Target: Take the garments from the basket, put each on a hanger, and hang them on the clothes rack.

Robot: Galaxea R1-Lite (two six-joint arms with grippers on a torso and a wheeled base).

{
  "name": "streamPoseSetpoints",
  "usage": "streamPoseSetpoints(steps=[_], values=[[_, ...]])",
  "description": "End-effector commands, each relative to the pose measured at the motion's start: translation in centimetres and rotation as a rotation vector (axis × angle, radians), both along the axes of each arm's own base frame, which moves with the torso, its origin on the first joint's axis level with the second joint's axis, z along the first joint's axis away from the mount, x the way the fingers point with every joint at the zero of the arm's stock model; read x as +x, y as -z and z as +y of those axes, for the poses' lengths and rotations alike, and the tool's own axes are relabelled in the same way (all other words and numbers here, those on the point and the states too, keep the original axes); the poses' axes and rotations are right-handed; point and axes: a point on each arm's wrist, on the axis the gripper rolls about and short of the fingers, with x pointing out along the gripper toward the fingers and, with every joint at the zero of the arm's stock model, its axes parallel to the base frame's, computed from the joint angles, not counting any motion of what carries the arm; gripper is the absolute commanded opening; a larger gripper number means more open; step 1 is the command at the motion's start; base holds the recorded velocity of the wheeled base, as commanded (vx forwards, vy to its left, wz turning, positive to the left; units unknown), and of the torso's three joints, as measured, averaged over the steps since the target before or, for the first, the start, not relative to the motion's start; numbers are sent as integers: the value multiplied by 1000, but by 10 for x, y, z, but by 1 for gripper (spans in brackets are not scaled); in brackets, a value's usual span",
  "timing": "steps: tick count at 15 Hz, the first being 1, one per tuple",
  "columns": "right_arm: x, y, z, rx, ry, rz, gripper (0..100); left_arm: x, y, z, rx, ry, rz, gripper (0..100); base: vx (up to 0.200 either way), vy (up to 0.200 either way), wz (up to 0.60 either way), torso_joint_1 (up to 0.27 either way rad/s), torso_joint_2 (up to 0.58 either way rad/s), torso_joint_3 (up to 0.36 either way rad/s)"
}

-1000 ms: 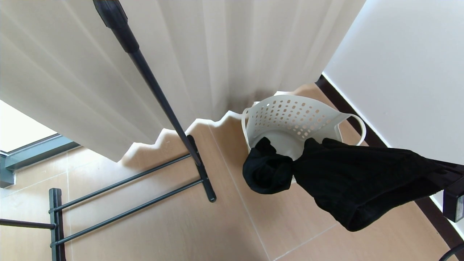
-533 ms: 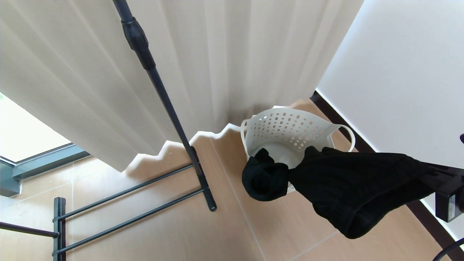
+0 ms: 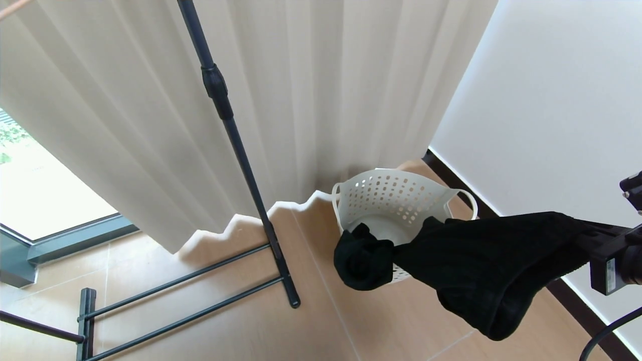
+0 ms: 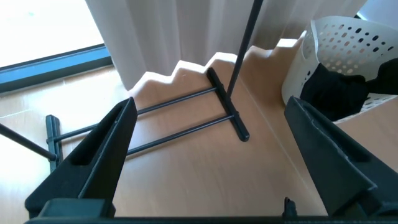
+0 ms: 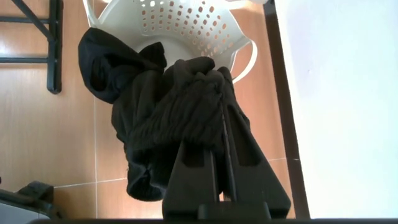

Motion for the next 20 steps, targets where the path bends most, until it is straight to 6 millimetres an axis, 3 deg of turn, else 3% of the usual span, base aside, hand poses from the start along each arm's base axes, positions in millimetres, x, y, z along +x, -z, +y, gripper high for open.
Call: streamPoseSetpoints(steps=[1,8,20], values=[[4,3,-1,-4,10,18,0,0,0,0,-1,0,0,100,0,0,0,-2,7,203],[5,1,-1,-3,14,12,0,0,0,0,1,0,0,100,0,0,0,87,-365,-72],[4,2,-2,-5,17,12,0,0,0,0,5,2,1,100,0,0,0,183,-511,-128]])
